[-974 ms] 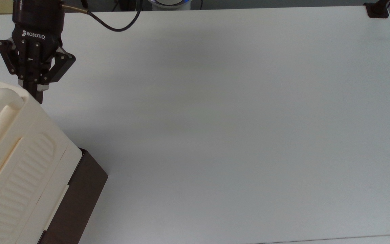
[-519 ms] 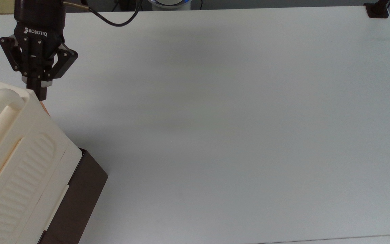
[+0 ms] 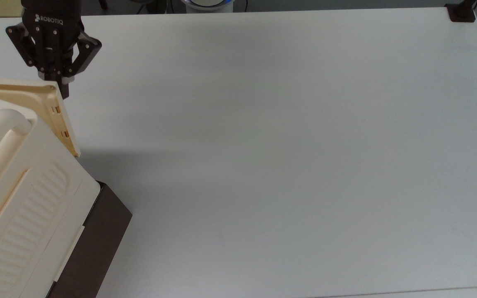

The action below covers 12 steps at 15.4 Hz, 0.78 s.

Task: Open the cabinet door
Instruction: 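Pull the door by its handle, swinging it outward on its hinge, then release the handle and lift the gripper away from the door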

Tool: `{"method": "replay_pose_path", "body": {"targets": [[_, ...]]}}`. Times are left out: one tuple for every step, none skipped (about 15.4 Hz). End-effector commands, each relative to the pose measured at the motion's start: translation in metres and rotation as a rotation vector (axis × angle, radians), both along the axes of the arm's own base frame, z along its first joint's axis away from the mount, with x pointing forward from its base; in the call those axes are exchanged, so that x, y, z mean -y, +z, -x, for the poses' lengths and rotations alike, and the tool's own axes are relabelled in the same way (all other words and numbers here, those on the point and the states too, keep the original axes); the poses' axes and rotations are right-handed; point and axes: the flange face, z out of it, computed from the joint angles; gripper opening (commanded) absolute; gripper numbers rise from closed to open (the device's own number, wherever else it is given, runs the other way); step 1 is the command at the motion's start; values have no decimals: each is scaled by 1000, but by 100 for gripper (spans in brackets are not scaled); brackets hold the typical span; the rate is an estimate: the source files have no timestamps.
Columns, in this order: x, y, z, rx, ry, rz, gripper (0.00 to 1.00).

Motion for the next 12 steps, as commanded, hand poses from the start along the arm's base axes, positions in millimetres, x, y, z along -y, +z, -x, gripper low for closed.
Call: {"method": "replay_pose_path", "body": {"targets": [[44,-40,23,-192,3,16,7],[45,-37,27,-209,14,17,8],[49,-34,32,-222,16,16,12],[54,-29,37,-224,7,10,21],[56,-23,42,-222,3,5,26],[61,-21,46,-229,-3,1,40],[63,-20,48,-236,-8,-5,61],[65,-15,52,-234,-12,-6,71],[69,-13,55,-239,-19,-8,88],[72,-12,60,-253,-23,-14,97],[75,-10,65,-267,-27,-20,100],[80,-7,71,-283,-32,-24,100]]}}
